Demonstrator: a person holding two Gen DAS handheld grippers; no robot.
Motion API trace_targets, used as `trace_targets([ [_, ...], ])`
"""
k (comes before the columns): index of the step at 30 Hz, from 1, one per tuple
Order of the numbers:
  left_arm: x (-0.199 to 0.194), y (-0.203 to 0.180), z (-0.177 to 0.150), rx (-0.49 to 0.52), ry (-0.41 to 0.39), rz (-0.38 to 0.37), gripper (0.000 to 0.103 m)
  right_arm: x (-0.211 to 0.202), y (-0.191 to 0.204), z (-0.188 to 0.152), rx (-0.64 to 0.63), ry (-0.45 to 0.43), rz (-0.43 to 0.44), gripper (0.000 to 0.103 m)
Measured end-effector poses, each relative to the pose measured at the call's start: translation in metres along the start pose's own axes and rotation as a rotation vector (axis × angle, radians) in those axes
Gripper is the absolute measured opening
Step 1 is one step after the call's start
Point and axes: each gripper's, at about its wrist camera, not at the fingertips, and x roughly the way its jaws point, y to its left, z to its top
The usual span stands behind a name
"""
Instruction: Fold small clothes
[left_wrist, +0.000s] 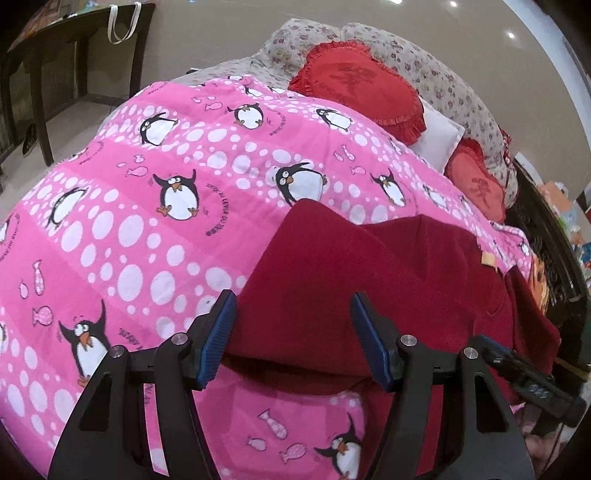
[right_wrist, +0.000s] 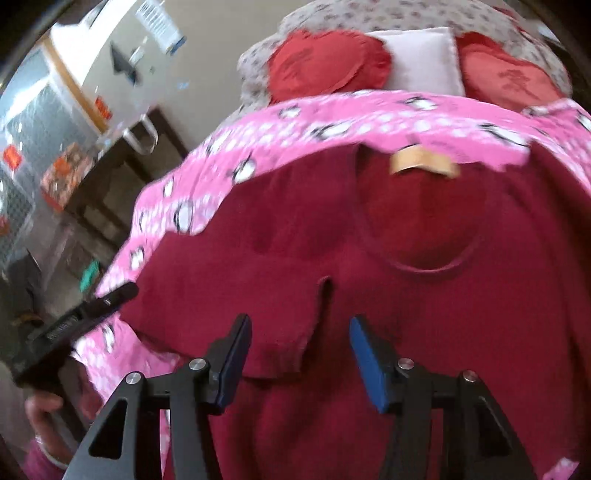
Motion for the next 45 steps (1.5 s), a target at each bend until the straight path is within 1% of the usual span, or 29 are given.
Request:
trace_targets([
  [1, 0.0, 0.001, -0.001, -0.001, 0.002, 0.003, 0.064, 0.01, 0.004, -0.001, -0.017, 0.022, -0.028, 0.047],
  [2, 0.0, 0.003, -0.001, -0.005, 0.005, 0.003, 0.064, 0.018, 0.007, -0.003, -0.025, 0.035, -0.038, 0.041],
  [4, -0.001, 0.007, -0.002, -0.02, 0.008, 0.0, 0.064, 0.021, 0.012, -0.006, -0.05, 0.026, -0.061, 0.019],
  [6, -0.002, 0.01, -0.003, -0.031, 0.006, 0.002, 0.064, 0.012, 0.011, -0.005, -0.05, -0.004, -0.049, 0.009],
  [7, -0.003, 0.01, -0.002, -0.035, 0.004, 0.004, 0.064, 0.002, 0.007, -0.003, -0.033, -0.029, -0.027, 0.008],
  [8, -0.003, 0.011, -0.001, -0.039, 0.001, 0.005, 0.064, -0.007, 0.003, -0.002, -0.022, -0.051, -0.019, 0.008],
  [9, -0.004, 0.011, 0.0, -0.045, -0.003, 0.002, 0.064, -0.024, -0.003, 0.001, -0.019, -0.095, -0.03, 0.008],
  [12, -0.01, 0.007, 0.002, -0.056, -0.021, -0.019, 0.064, -0.06, -0.021, 0.007, -0.012, -0.176, -0.074, 0.007],
  [14, -0.013, 0.001, 0.002, -0.049, -0.034, -0.029, 0.064, -0.084, -0.041, 0.008, 0.008, -0.218, -0.136, 0.007],
  [15, -0.013, -0.002, 0.002, -0.043, -0.034, -0.033, 0.064, -0.094, -0.057, 0.007, 0.02, -0.229, -0.208, 0.007],
  [18, -0.008, -0.014, -0.002, -0.007, -0.016, -0.037, 0.064, -0.104, -0.094, 0.004, 0.093, -0.206, -0.315, 0.007],
  [20, -0.002, -0.022, -0.006, 0.011, 0.005, -0.039, 0.064, -0.097, -0.121, -0.003, 0.148, -0.154, -0.345, 0.007],
  [22, 0.003, -0.028, -0.009, 0.019, 0.02, -0.048, 0.064, -0.089, -0.128, -0.007, 0.153, -0.12, -0.348, 0.007],
  [24, 0.005, -0.036, -0.012, 0.031, 0.024, -0.056, 0.064, -0.085, -0.125, -0.01, 0.133, -0.101, -0.347, 0.007],
  [27, 0.009, -0.048, -0.014, 0.051, 0.028, -0.061, 0.064, -0.086, -0.118, -0.012, 0.095, -0.108, -0.36, 0.007],
  [29, 0.014, -0.056, -0.015, 0.069, 0.036, -0.066, 0.064, -0.086, -0.119, -0.011, 0.098, -0.107, -0.358, 0.007],
  [31, 0.026, -0.067, -0.019, 0.13, 0.057, -0.033, 0.064, -0.084, -0.126, -0.006, 0.11, -0.095, -0.37, 0.007],
  [33, 0.046, -0.076, -0.026, 0.207, 0.097, 0.056, 0.064, -0.071, -0.135, -0.004, 0.115, -0.055, -0.379, 0.007],
  [34, 0.055, -0.077, -0.028, 0.227, 0.123, 0.085, 0.064, -0.066, -0.142, -0.002, 0.129, -0.04, -0.375, 0.007],
  [35, 0.06, -0.077, -0.029, 0.23, 0.133, 0.092, 0.065, -0.068, -0.147, -0.001, 0.152, -0.041, -0.349, 0.007],
  [36, 0.059, -0.076, -0.029, 0.225, 0.122, 0.088, 0.065, -0.072, -0.149, 0.0, 0.169, -0.045, -0.328, 0.007],
  [37, 0.057, -0.076, -0.027, 0.224, 0.119, 0.088, 0.065, -0.077, -0.152, 0.0, 0.184, -0.05, -0.311, 0.011],
  [38, 0.055, -0.076, -0.025, 0.225, 0.123, 0.089, 0.065, -0.083, -0.154, -0.001, 0.199, -0.058, -0.311, 0.015],
  [39, 0.051, -0.075, -0.023, 0.22, 0.122, 0.089, 0.065, -0.089, -0.156, -0.003, 0.209, -0.065, -0.32, 0.026],
  [40, 0.045, -0.075, -0.021, 0.209, 0.106, 0.086, 0.065, -0.094, -0.156, -0.004, 0.214, -0.074, -0.318, 0.03],
  [41, 0.036, -0.074, -0.018, 0.197, 0.077, 0.076, 0.065, -0.099, -0.154, -0.005, 0.215, -0.084, -0.307, 0.03],
  [45, 0.014, -0.084, -0.014, 0.196, 0.022, 0.051, 0.065, -0.119, -0.133, -0.007, 0.173, -0.146, -0.259, 0.03],
])
